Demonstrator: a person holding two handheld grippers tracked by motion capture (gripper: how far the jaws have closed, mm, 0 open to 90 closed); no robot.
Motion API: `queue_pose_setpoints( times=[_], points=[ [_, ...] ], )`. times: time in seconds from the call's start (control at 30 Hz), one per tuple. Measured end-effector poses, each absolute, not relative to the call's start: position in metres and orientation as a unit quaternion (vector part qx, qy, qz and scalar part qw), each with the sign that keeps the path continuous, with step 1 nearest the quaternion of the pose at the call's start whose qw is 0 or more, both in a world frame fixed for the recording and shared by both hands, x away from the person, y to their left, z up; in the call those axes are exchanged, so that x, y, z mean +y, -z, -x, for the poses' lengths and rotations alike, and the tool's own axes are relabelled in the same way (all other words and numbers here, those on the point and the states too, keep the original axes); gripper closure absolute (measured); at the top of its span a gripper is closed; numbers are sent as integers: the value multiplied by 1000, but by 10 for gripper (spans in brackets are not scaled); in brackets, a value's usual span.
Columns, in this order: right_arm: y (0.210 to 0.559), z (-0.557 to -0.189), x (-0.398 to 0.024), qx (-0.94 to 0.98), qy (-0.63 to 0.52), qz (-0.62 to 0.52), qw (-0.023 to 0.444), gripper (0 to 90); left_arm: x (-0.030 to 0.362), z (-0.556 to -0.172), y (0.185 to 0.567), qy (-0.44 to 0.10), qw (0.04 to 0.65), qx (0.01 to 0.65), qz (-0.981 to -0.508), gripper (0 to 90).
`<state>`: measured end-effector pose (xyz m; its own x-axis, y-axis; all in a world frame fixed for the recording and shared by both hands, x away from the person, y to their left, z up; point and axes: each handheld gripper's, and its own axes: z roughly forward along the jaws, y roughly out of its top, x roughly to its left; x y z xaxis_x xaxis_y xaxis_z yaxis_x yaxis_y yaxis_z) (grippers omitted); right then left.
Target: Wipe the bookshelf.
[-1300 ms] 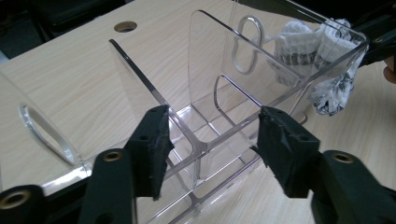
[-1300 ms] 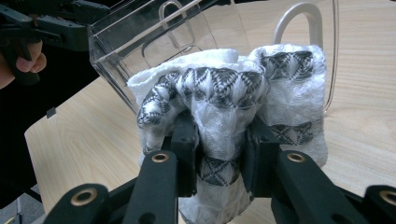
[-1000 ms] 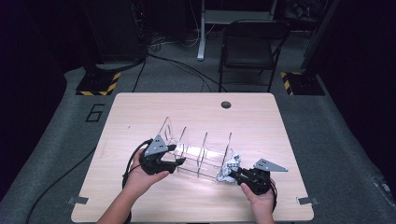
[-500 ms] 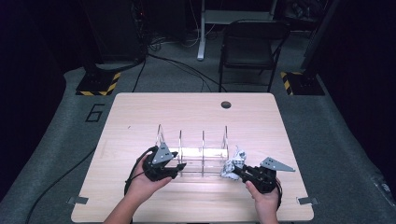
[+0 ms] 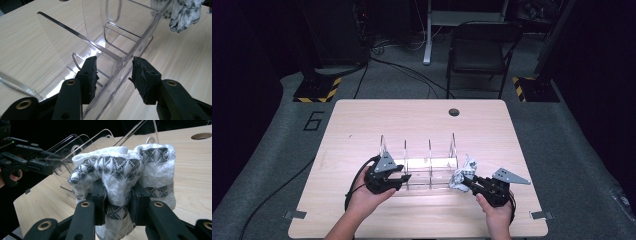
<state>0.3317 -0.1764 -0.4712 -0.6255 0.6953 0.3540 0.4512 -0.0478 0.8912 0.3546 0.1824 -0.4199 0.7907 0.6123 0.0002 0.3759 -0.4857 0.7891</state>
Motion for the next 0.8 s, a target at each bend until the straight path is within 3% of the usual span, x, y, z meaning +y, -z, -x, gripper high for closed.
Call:
queue_pose_setpoints(
  times=[0.23,0.57,0.7,0.8],
  points=[
    [475,-333,-174,687,-584,-421,101,694,185,-352,407,-133,449,290,-835,608],
    [476,-334,-179,681,-587,-426,102,694,184,-344,403,-130,423,270,-855,616],
    [474,-332,-179,678,-590,-426,100,694,187,-344,406,-134,422,275,-854,718],
    [473,-331,-178,679,-590,-424,101,694,183,-341,404,-136,416,271,-857,726]
  ],
)
